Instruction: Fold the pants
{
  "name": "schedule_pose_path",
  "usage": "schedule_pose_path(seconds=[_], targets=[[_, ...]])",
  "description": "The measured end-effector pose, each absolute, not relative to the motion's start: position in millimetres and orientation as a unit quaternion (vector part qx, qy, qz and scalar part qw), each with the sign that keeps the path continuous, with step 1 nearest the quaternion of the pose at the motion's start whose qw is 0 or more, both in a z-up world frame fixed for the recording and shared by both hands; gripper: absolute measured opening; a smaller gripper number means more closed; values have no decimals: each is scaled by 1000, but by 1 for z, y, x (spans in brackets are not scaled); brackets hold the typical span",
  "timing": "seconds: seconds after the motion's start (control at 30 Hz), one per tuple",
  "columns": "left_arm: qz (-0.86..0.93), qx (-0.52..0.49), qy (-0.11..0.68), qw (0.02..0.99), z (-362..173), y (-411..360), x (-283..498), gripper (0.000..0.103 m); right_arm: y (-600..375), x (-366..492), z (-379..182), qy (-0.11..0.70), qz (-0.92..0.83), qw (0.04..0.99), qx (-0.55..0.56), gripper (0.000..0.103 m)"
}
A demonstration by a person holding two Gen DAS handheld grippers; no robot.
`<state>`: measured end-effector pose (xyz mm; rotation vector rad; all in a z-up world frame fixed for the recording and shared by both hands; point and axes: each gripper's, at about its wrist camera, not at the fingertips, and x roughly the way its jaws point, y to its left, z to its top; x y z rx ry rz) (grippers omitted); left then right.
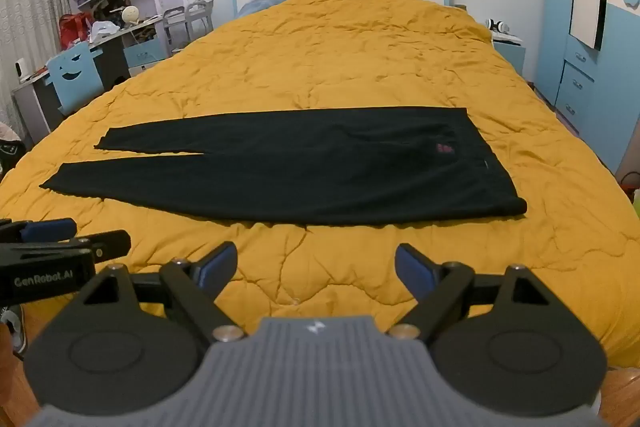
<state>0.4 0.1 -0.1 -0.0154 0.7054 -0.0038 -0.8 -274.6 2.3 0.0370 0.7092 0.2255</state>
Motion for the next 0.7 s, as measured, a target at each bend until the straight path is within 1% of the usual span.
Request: schedule_pose_path(seconds=[0.2, 0.23, 0.7], targets=[[-10, -28, 344, 939, 2, 11, -3, 81, -274, -1, 2, 344, 107, 933, 15, 82], [-7, -14, 348, 937, -1, 5, -1, 81, -274, -1, 2, 344, 108, 933, 15, 82], [-8, -27, 344, 939, -2, 12, 1, 80, -275, -2, 3, 344, 107, 933, 15, 82]])
